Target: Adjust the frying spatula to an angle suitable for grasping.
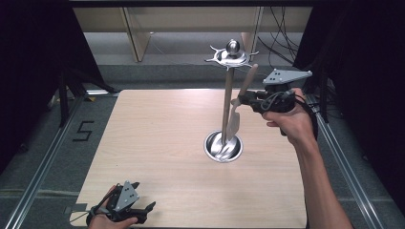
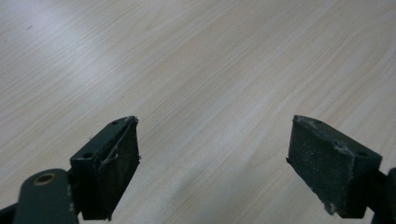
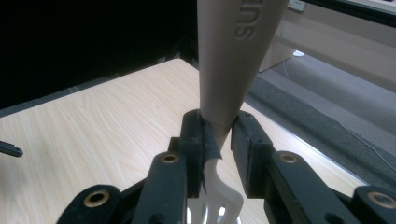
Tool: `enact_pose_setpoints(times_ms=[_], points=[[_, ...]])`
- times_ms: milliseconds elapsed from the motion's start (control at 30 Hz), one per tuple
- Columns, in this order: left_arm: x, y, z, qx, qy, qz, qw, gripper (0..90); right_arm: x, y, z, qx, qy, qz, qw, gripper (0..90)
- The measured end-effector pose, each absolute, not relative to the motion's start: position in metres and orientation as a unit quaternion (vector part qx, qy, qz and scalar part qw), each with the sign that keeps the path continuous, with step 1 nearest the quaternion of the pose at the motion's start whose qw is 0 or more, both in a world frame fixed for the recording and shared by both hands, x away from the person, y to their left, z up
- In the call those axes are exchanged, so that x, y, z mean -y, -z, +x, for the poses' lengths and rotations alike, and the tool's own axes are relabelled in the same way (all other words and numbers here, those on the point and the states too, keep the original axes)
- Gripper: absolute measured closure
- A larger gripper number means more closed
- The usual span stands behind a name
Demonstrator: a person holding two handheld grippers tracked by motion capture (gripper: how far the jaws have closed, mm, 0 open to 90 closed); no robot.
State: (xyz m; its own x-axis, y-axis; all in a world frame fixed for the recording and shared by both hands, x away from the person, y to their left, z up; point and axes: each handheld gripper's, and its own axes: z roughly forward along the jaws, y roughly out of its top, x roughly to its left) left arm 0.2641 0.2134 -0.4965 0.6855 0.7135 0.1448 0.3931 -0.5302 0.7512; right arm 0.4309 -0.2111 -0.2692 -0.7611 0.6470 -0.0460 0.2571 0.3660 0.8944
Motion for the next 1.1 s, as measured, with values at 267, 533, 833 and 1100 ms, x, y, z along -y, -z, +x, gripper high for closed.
enact_pose_setpoints(times_ms=[267, 533, 833, 1100], points=[[-0.213, 0.497, 0.264, -0.329, -0.225, 0.844, 0.359, 15.9, 0.212, 0.271, 0.428, -0.799, -0.49, 0.286, 0.201, 75.1], [-0.213, 0.497, 0.264, -0.328, -0.224, 0.845, 0.359, 15.9, 0.216, 0.271, 0.427, -0.797, -0.492, 0.284, 0.208, 73.3], [-0.213, 0.497, 0.264, -0.328, -0.224, 0.845, 0.358, 15.9, 0.217, 0.27, 0.422, -0.796, -0.493, 0.286, 0.203, 69.1], [-0.213, 0.497, 0.264, -0.329, -0.223, 0.844, 0.359, 15.9, 0.22, 0.273, 0.415, -0.783, -0.498, 0.302, 0.218, 52.0]])
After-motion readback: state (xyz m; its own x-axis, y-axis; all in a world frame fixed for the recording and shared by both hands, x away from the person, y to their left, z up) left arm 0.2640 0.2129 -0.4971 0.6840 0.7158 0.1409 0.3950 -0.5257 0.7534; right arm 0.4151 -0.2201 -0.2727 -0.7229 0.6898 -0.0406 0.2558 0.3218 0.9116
